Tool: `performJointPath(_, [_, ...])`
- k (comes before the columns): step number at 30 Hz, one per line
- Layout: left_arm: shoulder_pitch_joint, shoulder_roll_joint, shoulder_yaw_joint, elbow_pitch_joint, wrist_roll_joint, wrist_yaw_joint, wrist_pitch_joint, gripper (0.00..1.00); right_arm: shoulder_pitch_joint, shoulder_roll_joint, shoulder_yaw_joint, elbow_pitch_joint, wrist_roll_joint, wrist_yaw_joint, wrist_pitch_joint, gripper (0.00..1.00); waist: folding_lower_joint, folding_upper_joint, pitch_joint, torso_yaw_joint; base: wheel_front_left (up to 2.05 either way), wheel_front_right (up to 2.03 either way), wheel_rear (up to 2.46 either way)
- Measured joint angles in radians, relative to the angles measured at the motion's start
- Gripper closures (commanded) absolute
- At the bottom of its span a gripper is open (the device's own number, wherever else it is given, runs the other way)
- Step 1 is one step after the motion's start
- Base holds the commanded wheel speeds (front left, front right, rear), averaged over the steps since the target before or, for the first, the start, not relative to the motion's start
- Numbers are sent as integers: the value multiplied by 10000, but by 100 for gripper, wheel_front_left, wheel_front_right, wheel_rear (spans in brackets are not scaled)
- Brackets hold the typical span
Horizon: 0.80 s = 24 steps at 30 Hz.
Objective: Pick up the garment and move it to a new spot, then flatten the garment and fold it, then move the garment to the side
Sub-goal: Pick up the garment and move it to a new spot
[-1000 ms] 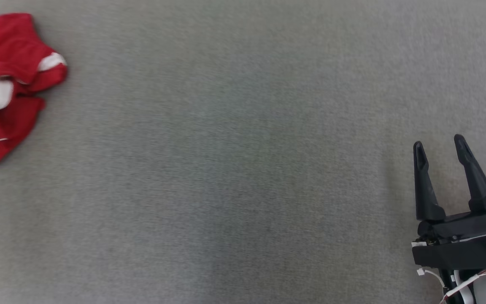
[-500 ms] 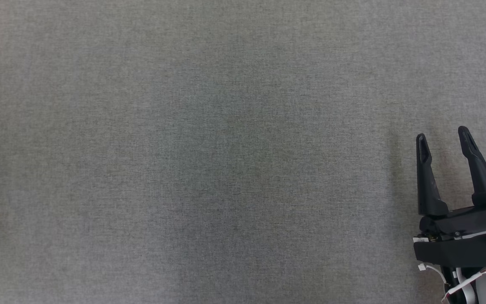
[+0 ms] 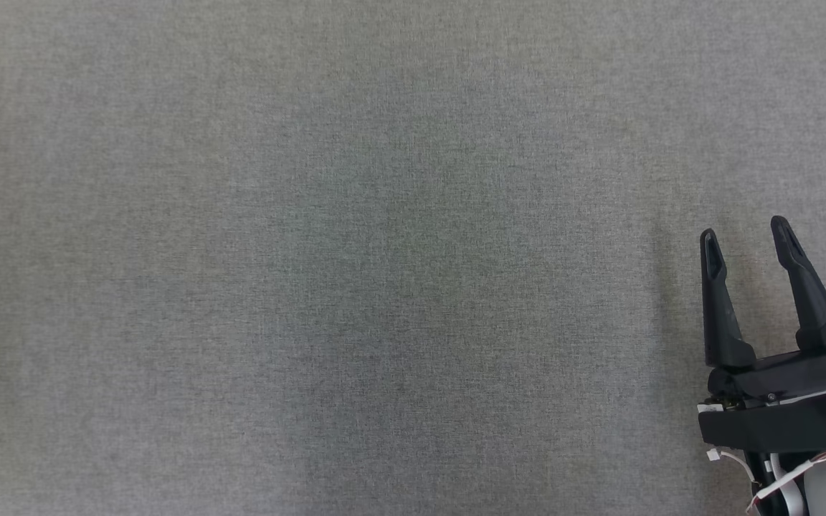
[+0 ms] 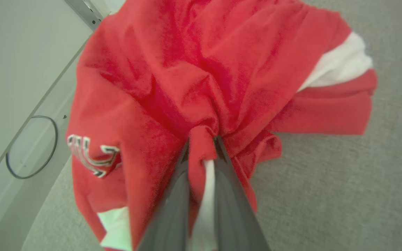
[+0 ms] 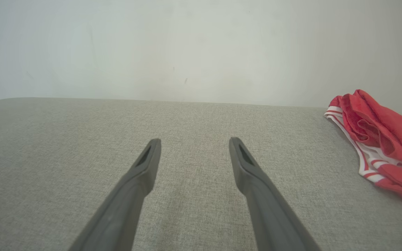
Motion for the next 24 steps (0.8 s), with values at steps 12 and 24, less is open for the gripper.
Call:
performJointPath(12, [-1221,205,-324,-1043,209,-295,-2736,100,-40,288,291,717,128,0,-301,0,0,-1,-810,2,0,0,0])
performJointPath(24, [-2673,-1007,-1490,-3605,295,-809,-2918,100,-39,938,596,1862,303,0,-849,0,0,0,-1827,-637,0,0,0])
